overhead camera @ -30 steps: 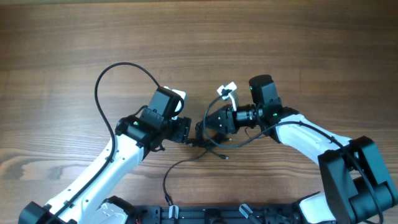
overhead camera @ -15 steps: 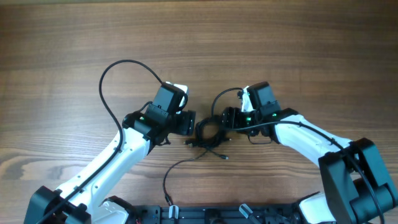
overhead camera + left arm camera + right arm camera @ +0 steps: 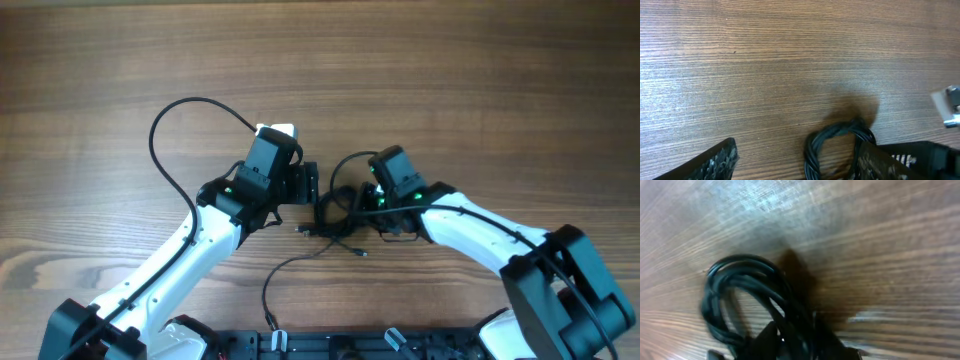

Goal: Untangle cables

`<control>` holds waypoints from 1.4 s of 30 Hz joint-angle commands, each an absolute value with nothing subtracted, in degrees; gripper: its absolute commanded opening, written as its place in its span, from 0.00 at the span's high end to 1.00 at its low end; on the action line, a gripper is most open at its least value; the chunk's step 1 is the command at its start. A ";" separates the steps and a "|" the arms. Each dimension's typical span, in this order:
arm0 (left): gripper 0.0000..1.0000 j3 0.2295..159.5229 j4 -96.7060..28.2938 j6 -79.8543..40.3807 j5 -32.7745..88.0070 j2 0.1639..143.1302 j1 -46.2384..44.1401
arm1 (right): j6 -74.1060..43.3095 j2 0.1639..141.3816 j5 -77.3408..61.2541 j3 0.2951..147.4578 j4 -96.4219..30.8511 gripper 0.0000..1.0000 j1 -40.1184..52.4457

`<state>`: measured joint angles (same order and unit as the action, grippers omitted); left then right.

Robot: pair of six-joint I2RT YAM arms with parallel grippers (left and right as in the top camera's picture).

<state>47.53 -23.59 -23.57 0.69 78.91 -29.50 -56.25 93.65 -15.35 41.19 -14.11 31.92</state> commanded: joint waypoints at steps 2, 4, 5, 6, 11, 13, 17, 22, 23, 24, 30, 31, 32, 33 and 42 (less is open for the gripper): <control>0.20 47.83 -24.23 -26.65 0.14 79.31 -29.34 | -59.16 95.18 -14.04 41.41 -13.58 0.95 32.08; 0.19 47.83 -24.67 -27.49 0.12 79.31 -29.32 | -53.98 95.15 -17.47 41.41 -10.04 0.95 32.03; 0.19 47.83 -24.95 -27.49 0.12 79.29 -29.34 | -52.16 95.15 -18.57 41.43 -8.97 0.95 32.01; 0.18 47.86 -25.32 -27.46 0.10 79.29 -29.32 | -50.22 95.13 -20.01 41.41 -8.01 0.95 31.86; 0.12 49.52 -29.82 -27.24 0.12 76.66 -25.02 | -40.45 94.48 -33.58 41.43 -5.21 0.96 27.55; 0.09 50.70 -32.95 -27.24 0.58 73.97 -21.54 | -35.94 94.28 -42.44 41.41 -2.42 0.95 24.73; 0.05 50.81 -35.75 -24.73 6.39 68.10 -15.86 | -33.26 94.28 -53.56 41.41 3.73 0.95 22.39; 0.06 50.78 -36.18 -15.42 20.21 64.51 -13.58 | -31.29 94.28 -64.66 41.41 11.64 0.96 22.37; 0.07 50.76 -36.53 -13.45 21.67 64.73 -13.61 | -31.48 94.28 -66.43 41.41 13.32 0.95 22.31; 0.10 50.74 -36.86 -12.38 22.26 64.95 -13.61 | -31.68 94.28 -68.01 41.41 15.18 0.95 22.31; 0.26 50.70 -38.09 -11.94 24.97 67.40 -13.61 | -36.64 94.28 -73.21 41.41 24.67 0.95 22.31; 0.30 50.70 -38.04 -11.94 25.82 67.81 -13.61 | -37.36 94.28 -73.19 41.41 25.08 0.95 22.31; 0.31 50.70 -38.00 -11.94 27.00 68.12 -13.61 | -37.71 94.28 -73.19 41.41 25.36 0.95 22.31; 0.34 50.70 -38.00 -11.92 29.80 68.77 -13.61 | -37.71 94.28 -73.19 41.41 25.43 0.95 22.31; 0.96 50.70 -37.47 -11.94 30.44 71.70 -13.61 | -39.18 94.28 -73.17 41.41 26.20 0.95 22.31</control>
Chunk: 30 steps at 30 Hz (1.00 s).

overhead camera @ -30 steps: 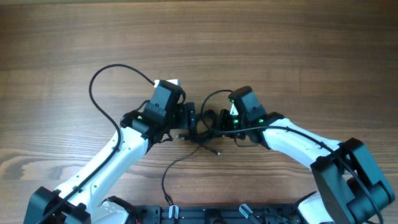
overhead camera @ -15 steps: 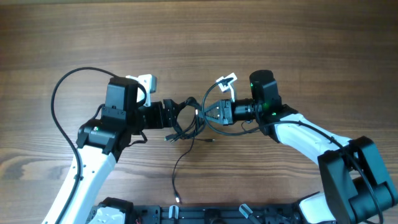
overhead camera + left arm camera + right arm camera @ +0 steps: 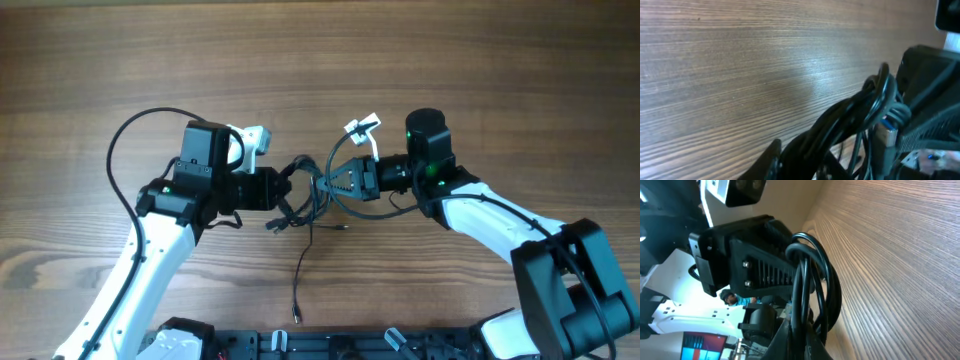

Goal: Untangle cables

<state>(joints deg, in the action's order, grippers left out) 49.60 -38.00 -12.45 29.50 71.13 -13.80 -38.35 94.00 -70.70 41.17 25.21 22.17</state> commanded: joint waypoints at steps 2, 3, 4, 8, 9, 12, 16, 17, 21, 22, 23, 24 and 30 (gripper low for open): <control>0.96 50.70 -37.21 -11.99 29.17 71.68 -13.58 | -39.20 94.28 -73.10 41.41 26.35 0.95 22.26; 0.96 50.70 -37.08 -12.01 28.12 71.68 -13.58 | -39.27 94.28 -72.93 41.41 26.33 0.95 22.26; 0.96 50.70 -36.75 -12.47 26.04 71.68 -13.58 | -39.24 94.28 -72.93 41.41 26.33 0.93 22.26; 0.96 50.70 -34.52 -20.05 15.97 71.26 -13.58 | -40.80 94.28 -70.98 41.41 26.28 0.01 22.20; 0.96 50.70 -34.15 -22.92 12.99 70.91 -13.58 | -40.88 94.28 -70.13 41.41 26.24 0.00 22.17; 0.96 50.70 -33.23 -33.10 4.99 69.76 -13.58 | -43.53 94.28 -64.55 41.41 25.69 0.00 22.09; 0.96 50.70 -30.70 -41.06 4.08 69.65 -13.58 | -46.68 94.28 -58.83 41.41 25.50 0.01 24.29; 0.96 50.70 -30.17 -43.16 3.84 69.65 -13.58 | -46.70 94.28 -57.78 41.41 25.02 0.00 25.10; 0.96 50.70 -30.72 -45.87 3.38 69.65 -13.61 | -48.38 94.28 -47.35 41.41 14.57 0.00 30.22; 0.96 50.70 -31.40 -45.54 3.36 69.65 -13.61 | -48.36 94.28 -46.30 41.41 12.82 0.00 31.03; 0.96 50.70 -31.51 -45.17 3.33 69.65 -13.58 | -47.90 94.28 -45.78 41.41 11.84 0.01 31.62; 0.96 50.70 -31.46 -45.15 3.36 69.65 -13.58 | -47.70 94.28 -45.65 41.41 11.49 0.01 31.88; 0.96 50.70 -31.24 -45.04 8.16 69.63 -13.61 | -41.10 90.50 -54.17 41.41 8.93 0.14 27.81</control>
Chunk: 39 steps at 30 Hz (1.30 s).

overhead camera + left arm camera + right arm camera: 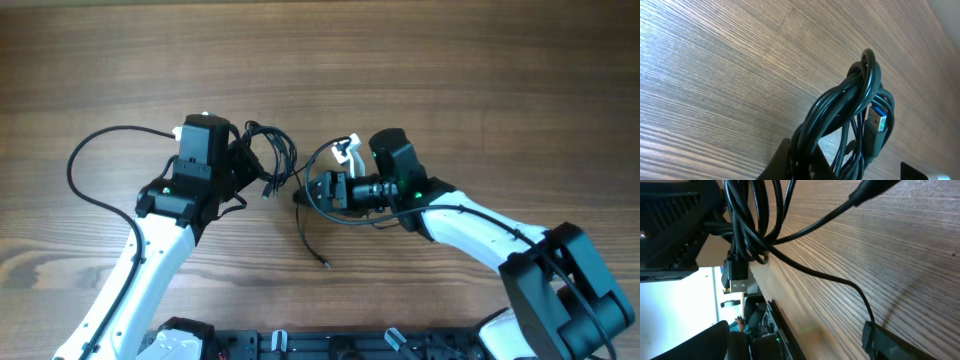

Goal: Untangle cables

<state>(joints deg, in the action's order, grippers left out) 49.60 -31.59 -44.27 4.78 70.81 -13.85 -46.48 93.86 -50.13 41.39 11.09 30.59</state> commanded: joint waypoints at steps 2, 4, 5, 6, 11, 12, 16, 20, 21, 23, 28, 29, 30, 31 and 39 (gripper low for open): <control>0.96 50.70 -31.24 -45.04 8.29 69.63 -13.61 | -38.04 86.96 -54.08 41.41 5.19 0.14 25.78; 0.96 50.70 -31.18 -45.06 8.36 69.63 -13.61 | -34.48 81.93 -53.87 41.41 1.72 0.12 23.62; 0.96 50.70 -31.20 -45.06 8.78 69.63 -13.61 | -33.58 79.44 -53.87 41.41 1.15 0.10 22.81; 0.96 50.70 -31.20 -45.08 9.32 69.63 -13.61 | -33.36 77.65 -53.89 41.41 1.17 0.09 22.39; 0.96 50.70 -31.27 -45.08 10.96 69.65 -13.61 | -36.27 73.36 -53.89 41.41 1.17 0.07 22.26; 0.96 50.70 -31.27 -45.08 10.96 69.65 -13.61 | -37.89 73.30 -53.93 41.41 1.06 0.07 22.26; 0.96 50.70 -31.27 -45.28 12.58 69.65 -13.61 | -37.63 73.30 -53.89 41.41 0.05 0.07 22.26; 0.96 50.72 -31.14 -43.55 13.37 69.63 -13.61 | -34.35 72.73 -53.10 41.41 -4.19 0.07 22.28; 0.96 50.78 -30.89 -40.36 14.52 69.63 -13.58 | -34.02 72.62 -51.88 41.41 -5.65 0.07 22.33; 0.96 51.22 -30.89 -37.04 15.22 69.63 -13.58 | -33.04 72.62 -51.62 41.41 -6.66 0.07 22.48; 0.96 53.17 -31.09 -34.37 15.18 69.30 -13.58 | -33.95 72.62 -47.68 41.41 -6.94 0.07 27.20; 0.96 53.34 -31.07 -33.47 15.20 68.84 -13.58 | -34.70 72.62 -45.74 41.41 -6.94 0.07 28.38; 0.96 53.36 -31.22 -32.51 15.20 67.96 -13.61 | -34.70 72.62 -43.62 41.41 -6.76 0.06 29.61; 0.96 53.36 -31.35 -31.66 15.20 67.44 -13.61 | -34.72 72.62 -41.87 41.41 -6.68 0.04 30.35; 0.96 53.32 -31.97 -33.36 15.03 64.29 -13.63 | -36.14 72.93 -34.68 41.41 0.51 0.00 33.08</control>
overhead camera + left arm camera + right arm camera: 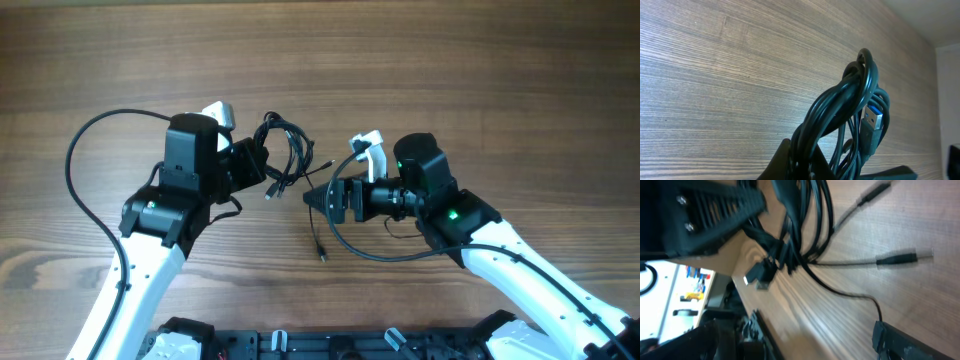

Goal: Untangle cables

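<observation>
My left gripper (pixel 260 163) is shut on a bundle of looped black cables (pixel 287 150) and holds it above the wooden table (pixel 450 60). In the left wrist view the loops (pixel 850 105) rise out of the closed fingers (pixel 785 157), and a blue USB plug (pixel 872 120) hangs among them. One thin cable (pixel 312 225) trails from the bundle down to the table. My right gripper (pixel 322 197) stands open just right of the bundle, facing it. Its wrist view shows the bundle (pixel 800 220) ahead, with two loose plug ends (pixel 895 259) sticking out.
The left arm's own black cable (pixel 85 150) arcs out at the left. The right arm's own cable loops under its wrist (pixel 370 250). A black rail (pixel 330 345) runs along the near table edge.
The bundle in my left gripper sits slightly farther right. My right arm has drawn back to the right, with its gripper still open beside the bundle. The thin cable's end has shifted a little.
First both grippers were down at the cable bundle mid-table, the left open, the right closed on the loops. Then both held it stretched between them. After that my right gripper was open and off it, and the left has kept the bundle, one thin cable trailing loose.
</observation>
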`<control>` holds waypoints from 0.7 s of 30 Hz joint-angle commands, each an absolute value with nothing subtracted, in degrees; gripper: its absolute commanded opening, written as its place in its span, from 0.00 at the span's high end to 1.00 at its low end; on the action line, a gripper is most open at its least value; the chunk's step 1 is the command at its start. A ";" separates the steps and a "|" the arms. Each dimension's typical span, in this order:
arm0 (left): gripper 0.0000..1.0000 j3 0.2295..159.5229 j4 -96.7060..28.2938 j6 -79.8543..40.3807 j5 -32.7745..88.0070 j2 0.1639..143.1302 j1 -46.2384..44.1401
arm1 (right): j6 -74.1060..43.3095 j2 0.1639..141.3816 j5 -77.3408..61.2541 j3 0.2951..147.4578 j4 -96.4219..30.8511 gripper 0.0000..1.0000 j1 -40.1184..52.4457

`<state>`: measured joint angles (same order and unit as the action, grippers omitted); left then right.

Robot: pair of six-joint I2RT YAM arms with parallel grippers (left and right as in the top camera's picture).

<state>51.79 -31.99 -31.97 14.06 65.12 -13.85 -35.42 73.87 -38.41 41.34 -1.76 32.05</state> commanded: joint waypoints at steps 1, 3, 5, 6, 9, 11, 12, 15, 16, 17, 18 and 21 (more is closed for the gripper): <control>0.96 53.32 -31.94 -34.17 15.03 64.34 -13.65 | -36.16 73.06 -32.80 41.41 1.87 0.00 33.74; 0.96 53.32 -31.73 -35.77 14.98 64.36 -13.65 | -38.00 73.76 -30.33 41.41 4.64 0.00 35.77; 0.96 53.32 -31.51 -38.02 14.96 64.34 -13.65 | -43.35 74.61 -25.65 41.41 4.01 0.00 37.26; 0.96 53.32 -31.48 -39.66 14.96 64.34 -13.65 | -46.15 75.33 -23.31 41.41 3.46 0.00 38.02; 0.96 53.32 -31.55 -44.07 15.00 64.40 -13.65 | -50.02 77.84 -22.13 41.41 5.91 0.00 39.94; 0.96 53.32 -31.53 -44.47 15.03 64.51 -13.65 | -50.15 79.15 -22.33 41.41 8.67 0.00 41.01; 0.96 53.32 -31.73 -44.47 15.03 64.60 -13.65 | -50.13 79.72 -22.39 41.41 10.11 0.00 41.52; 0.96 53.28 -32.91 -44.45 15.22 64.62 -13.87 | -50.57 80.53 -23.44 41.41 14.44 0.00 43.03; 0.96 53.28 -33.36 -44.45 15.20 64.62 -14.11 | -51.29 80.53 -23.42 41.41 15.09 0.01 43.31; 0.96 53.28 -33.67 -44.45 15.20 64.62 -14.44 | -51.66 80.53 -23.62 41.41 15.62 0.03 43.46; 0.96 53.28 -33.65 -44.47 15.22 64.62 -14.85 | -51.66 80.53 -23.62 41.41 15.75 0.12 43.55; 0.96 53.28 -33.56 -47.00 15.16 64.62 -16.32 | -53.01 80.53 -24.10 41.41 15.44 0.42 43.55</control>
<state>51.83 -33.69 -44.38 14.09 65.14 -15.05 -51.18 80.05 -23.97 41.32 15.35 43.35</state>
